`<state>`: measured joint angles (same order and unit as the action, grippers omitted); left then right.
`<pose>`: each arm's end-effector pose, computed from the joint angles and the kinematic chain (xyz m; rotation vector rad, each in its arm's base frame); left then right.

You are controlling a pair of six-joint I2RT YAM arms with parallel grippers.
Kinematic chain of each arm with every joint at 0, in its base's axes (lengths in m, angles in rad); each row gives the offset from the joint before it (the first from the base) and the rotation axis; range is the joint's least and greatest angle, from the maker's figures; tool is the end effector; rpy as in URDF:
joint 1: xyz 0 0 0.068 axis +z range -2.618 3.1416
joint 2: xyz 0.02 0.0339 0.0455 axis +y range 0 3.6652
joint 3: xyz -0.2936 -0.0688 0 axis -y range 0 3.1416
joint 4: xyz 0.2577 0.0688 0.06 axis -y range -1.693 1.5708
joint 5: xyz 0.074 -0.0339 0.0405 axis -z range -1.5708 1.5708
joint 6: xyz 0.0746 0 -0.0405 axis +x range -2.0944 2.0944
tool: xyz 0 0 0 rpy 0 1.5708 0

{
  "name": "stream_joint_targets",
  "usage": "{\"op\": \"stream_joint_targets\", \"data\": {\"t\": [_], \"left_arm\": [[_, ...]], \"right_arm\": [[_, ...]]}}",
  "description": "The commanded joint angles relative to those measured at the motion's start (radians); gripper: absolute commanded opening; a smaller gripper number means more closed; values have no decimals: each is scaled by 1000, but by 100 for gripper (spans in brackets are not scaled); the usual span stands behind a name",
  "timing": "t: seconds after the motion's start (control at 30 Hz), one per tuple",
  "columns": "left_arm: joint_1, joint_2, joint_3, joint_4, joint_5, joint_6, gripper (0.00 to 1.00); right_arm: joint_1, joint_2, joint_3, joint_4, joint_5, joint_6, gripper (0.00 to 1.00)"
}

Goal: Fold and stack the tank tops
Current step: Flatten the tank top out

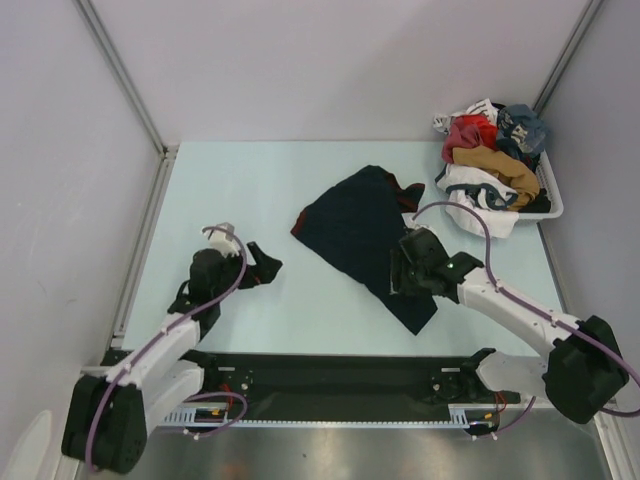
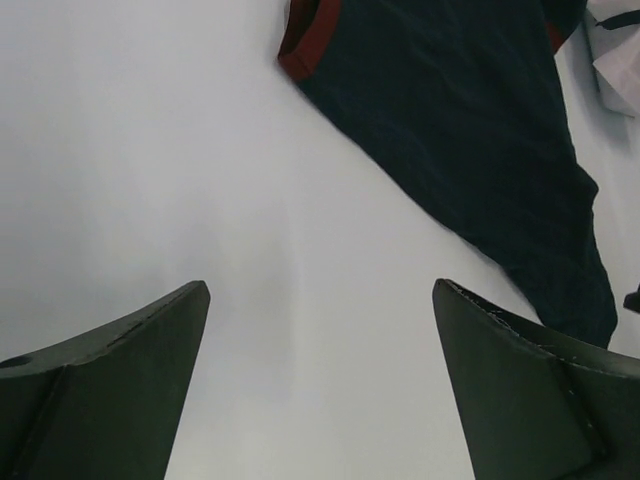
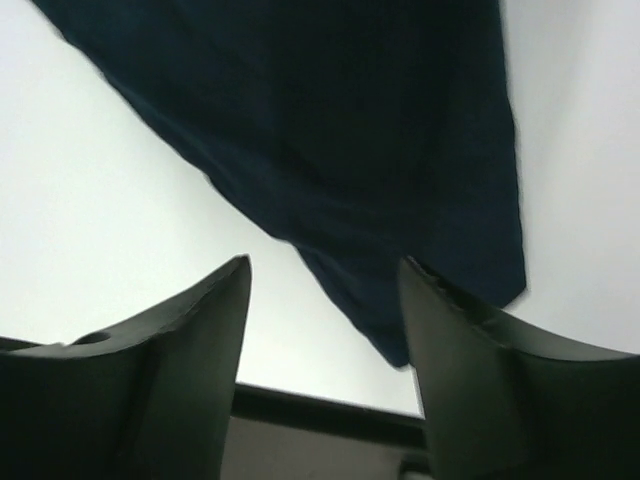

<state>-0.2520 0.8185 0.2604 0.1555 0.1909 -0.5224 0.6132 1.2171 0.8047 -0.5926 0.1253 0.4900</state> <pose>0.1952 -0.0649 0.1846 -0.1461 2.0263 -0.6858 0.2162 0.1407 0.2157 -0.1121 2.5823 0.2556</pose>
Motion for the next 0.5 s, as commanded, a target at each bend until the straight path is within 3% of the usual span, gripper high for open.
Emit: {"op": "stream_joint_targets", "data": {"t": [0.0,0.1,0.47], "left_arm": [[-7,176,124,62,53,-68,100],[-12,343,213,93,111,-91,98],[-30,714,508,-37,22,-54,85]], "right_arm": [[3,-111,-58,-50,103,132,64],[3,-174,-116,-73,109,203,65],[6,-327,-220,-67,94,315,63]]}}
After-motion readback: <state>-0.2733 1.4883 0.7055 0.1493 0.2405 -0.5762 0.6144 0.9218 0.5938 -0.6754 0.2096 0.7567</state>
